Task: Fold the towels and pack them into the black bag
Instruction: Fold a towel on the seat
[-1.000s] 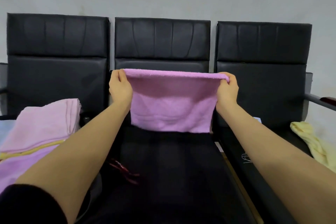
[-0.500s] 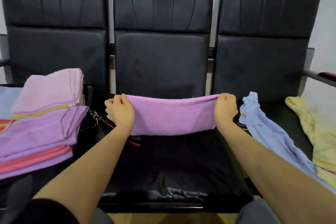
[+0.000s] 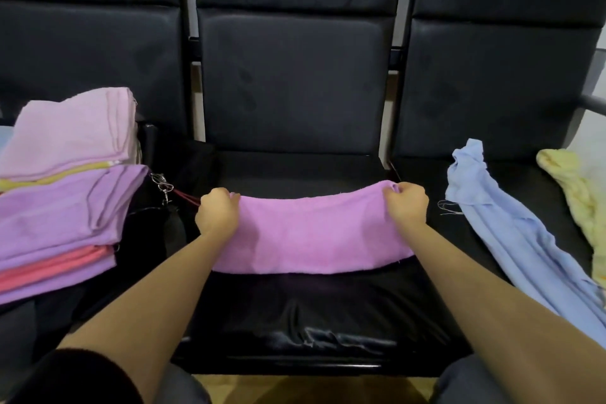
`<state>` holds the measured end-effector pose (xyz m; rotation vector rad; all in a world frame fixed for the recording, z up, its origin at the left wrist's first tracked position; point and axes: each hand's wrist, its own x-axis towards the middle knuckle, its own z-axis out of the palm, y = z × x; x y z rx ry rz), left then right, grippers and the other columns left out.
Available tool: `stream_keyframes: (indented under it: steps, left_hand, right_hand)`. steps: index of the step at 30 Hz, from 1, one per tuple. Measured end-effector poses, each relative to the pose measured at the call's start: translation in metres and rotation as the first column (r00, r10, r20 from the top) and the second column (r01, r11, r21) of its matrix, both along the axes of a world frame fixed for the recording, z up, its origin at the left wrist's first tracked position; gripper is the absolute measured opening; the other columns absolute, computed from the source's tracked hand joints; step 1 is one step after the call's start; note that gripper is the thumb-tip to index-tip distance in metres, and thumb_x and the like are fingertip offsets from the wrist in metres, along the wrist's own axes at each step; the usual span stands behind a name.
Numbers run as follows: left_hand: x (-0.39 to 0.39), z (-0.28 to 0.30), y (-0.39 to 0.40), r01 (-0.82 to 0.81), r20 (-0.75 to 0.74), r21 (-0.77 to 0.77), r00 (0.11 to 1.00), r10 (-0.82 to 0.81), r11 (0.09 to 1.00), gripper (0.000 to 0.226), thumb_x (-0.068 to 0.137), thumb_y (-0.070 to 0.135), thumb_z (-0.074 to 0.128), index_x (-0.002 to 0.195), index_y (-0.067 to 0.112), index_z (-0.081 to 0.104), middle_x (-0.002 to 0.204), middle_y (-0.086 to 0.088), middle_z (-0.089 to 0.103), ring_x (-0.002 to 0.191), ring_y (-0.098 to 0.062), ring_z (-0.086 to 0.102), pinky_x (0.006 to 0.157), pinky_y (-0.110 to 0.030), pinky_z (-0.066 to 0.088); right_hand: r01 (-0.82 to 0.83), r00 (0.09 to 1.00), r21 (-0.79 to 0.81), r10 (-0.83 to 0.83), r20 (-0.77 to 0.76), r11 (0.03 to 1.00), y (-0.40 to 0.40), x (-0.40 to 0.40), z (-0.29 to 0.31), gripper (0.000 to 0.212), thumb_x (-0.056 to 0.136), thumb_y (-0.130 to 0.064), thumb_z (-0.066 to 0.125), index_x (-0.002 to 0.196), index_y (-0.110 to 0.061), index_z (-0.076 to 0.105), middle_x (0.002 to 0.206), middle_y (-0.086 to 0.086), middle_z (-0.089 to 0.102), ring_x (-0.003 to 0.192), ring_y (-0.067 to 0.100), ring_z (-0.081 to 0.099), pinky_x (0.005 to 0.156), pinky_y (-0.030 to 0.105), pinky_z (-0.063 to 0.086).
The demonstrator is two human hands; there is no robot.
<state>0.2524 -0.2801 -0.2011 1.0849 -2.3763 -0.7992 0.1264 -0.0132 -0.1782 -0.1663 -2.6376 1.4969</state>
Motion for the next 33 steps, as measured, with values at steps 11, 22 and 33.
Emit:
stream_keyframes:
  steps: [11, 22, 33]
  left_hand:
    - [-0.027, -0.012, -0.011, 0.223, 0.299, -0.561, 0.953, -0.056, 0.797, 0.015, 0.084, -0.004, 0.044, 0.095, 0.001, 0.053, 0.089, -0.015, 0.066, 0.084, -0.033, 0.062, 0.072, -0.034, 0.034]
    - [-0.035, -0.026, -0.003, 0.289, 0.401, -0.702, 0.916, 0.026, 0.651, 0.03, 0.068, 0.007, 0.066, 0.096, 0.012, 0.056, 0.101, -0.009, 0.056, 0.091, -0.026, 0.053, 0.08, -0.033, 0.042]
    - [-0.007, -0.028, 0.034, 0.3, 0.535, -0.538, 0.844, 0.044, 0.788, 0.029, 0.09, 0.006, 0.04, 0.119, 0.002, 0.044, 0.123, -0.015, 0.052, 0.113, -0.029, 0.051, 0.09, -0.031, 0.041]
  right_hand:
    - [-0.009, 0.992, 0.41, 0.06, -0.112, 0.912, -0.014, -0.018, -0.01, 0.025, 0.101, -0.018, 0.037, 0.113, -0.003, 0.053, 0.107, 0.014, 0.059, 0.094, 0.031, 0.059, 0.067, 0.032, 0.036]
    - [-0.026, 0.912, 0.549, 0.245, -0.33, 0.836, -0.042, -0.023, -0.025, 0.036, 0.093, -0.021, 0.058, 0.128, -0.012, 0.051, 0.128, 0.01, 0.046, 0.116, 0.026, 0.043, 0.096, 0.034, 0.033]
    - [-0.553, 0.723, 0.751, 0.656, 0.218, 0.361, -0.052, 0.008, -0.069, 0.053, 0.103, -0.039, 0.023, 0.153, -0.025, 0.013, 0.161, -0.001, 0.001, 0.147, 0.017, 0.005, 0.118, 0.04, 0.003]
